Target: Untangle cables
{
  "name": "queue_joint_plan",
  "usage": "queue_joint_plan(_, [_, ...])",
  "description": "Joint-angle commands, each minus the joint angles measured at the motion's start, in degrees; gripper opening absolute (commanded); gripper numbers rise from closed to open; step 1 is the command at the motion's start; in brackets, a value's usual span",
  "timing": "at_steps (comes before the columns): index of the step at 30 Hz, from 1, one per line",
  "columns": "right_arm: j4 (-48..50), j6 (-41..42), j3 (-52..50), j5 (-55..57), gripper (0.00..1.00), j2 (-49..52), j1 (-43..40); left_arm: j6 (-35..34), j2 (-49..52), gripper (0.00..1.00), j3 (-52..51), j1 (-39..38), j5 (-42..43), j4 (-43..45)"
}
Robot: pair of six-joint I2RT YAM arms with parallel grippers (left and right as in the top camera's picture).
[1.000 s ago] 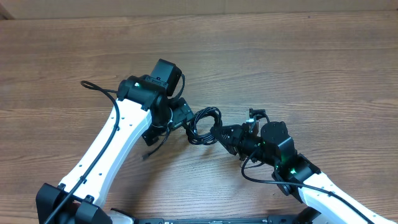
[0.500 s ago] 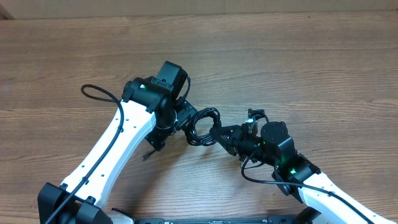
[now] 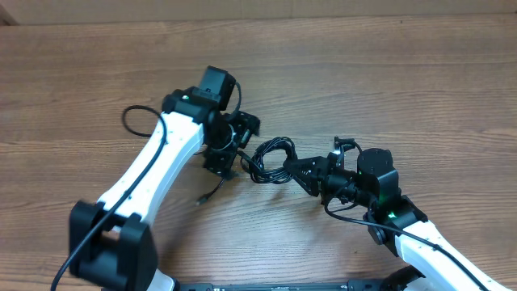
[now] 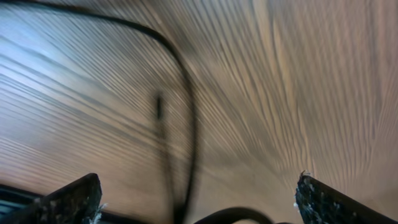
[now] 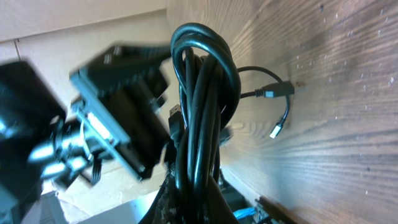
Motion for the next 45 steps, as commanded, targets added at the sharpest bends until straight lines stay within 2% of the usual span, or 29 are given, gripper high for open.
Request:
queue_joint_plan(1, [0.8,2.0,0.9,-3.2,0.04,-0.3,-0.1,-1.4,6.6,1.00,-0.1,-1.7,14.1,4.4])
queue_joint_plan(3, [0.8,2.0,0.9,-3.8,0.04,-0.3,-0.1,-1.4,9.0,0.98,-0.1,-1.9,14.2,4.7])
queue_joint_plan(4, [0.8,2.0,0.9,-4.0,0.04,-0.3,-0.1,-1.1,9.8,0.89,-0.1,-1.9,13.8,4.5])
queue_joint_plan(5, [0.8,1.9,0.9,-4.3,0.04,-0.3,-0.1,0.2,10.9,0.59,-0.1,-1.9,12.5,4.6])
queue_joint_plan(7, [0.8,1.9,0.9,-4.5,0.04,-0.3,-0.1,4.3,12.7,0.24,-0.1,-1.9,7.2,4.5])
queue_joint_plan(8, [0.8,1.9,0.9,-4.5,0.04,-0.3,-0.1,8.2,13.2,0.21,-0.1,-1.7,3.1,4.2])
queue_joint_plan(12, [0.8,0.1,0.9,-4.2,0.04,-0.3,-0.1,13.1,13.2,0.23,-0.1,-1.0,-4.0,1.6])
queue_joint_plan(15, [0.8,-1.0,0.9,-4.1,0.04,-0.3,-0.1,13.6,13.2,0.06,-0.1,-0.2,-5.3,0.8])
queue_joint_plan(19, [0.8,-1.6,0.9,-4.8,0.04,-0.3,-0.1,13.9,13.2,0.04,-0.1,1.0,-10.0,0.7])
queue_joint_plan(24, [0.3,-5.5,0.9,-4.0,0.04,-0.3,-0.1,16.7,13.2,0.04,-0.1,3.0,-9.0,0.7])
queue_joint_plan(27, [-0.3,-9.6,0.9,-2.2,0.04,-0.3,-0.1,23.3,13.0,0.04,0.4,4.7,-8.2,0.7])
queue_joint_plan(33, [-8.0,-17.2,0.9,4.5,0.06,-0.3,-0.1,39.8,12.9,0.04,4.6,6.1,-3.0,0.7])
queue_joint_plan(37, [-13.0,-22.5,0.9,9.6,0.08,-0.2,-0.1,41.3,12.9,0.04,5.4,5.4,-2.8,0.9])
queue_joint_plan(43, [-21.1,-22.6,0.9,18.4,0.11,-0.2,-0.1,41.3,13.0,0.04,5.4,2.8,-3.6,2.2])
queue_joint_plan(45, [-23.3,-22.6,0.9,18.9,0.13,-0.2,-0.1,41.3,13.0,0.08,5.3,2.1,-4.4,2.6])
